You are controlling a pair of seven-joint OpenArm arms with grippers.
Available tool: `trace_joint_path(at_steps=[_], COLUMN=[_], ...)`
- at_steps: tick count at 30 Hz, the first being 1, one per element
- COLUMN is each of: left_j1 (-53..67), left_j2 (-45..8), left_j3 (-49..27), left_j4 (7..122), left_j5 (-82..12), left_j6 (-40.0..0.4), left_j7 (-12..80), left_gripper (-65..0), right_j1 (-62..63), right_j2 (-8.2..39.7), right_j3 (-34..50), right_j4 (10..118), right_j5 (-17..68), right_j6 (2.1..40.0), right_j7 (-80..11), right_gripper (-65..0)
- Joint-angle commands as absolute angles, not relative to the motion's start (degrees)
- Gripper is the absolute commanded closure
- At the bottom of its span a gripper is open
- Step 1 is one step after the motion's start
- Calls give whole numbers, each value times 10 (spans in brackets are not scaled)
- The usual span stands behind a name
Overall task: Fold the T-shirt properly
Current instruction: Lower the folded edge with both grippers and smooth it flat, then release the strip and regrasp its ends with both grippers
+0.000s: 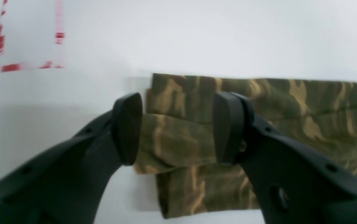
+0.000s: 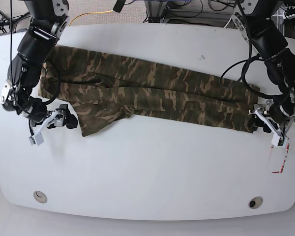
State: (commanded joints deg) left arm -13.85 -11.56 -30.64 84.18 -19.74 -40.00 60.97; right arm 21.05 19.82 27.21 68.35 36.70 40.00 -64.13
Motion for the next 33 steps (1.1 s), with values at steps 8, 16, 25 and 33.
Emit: trace_joint_path(at_steps=[8,16,25,33], left_j1=[-116,-114,-114,-115], left_j2=[-116,-118,-118,-118], left_j3=[-305,-305,-303,-302], left_j4=[850,849,849,848], left_j5=[-198,-198,-197,-197], left_j6=[-400,-400,-400,-400], left_j7=[610,609,609,609], left_gripper=[-332,-332,-332,-332], right_j1=[269,277,276,253], right_j2=[195,180,178,181], right_j3=[268,192,191,192], right_j4=[509,476,476,545], right_j5=[309,335,385,386], right_j6=[400,400,400,400], right_j7=[-557,-543,-560,-589], right_gripper=[-583,-575,-266,-92])
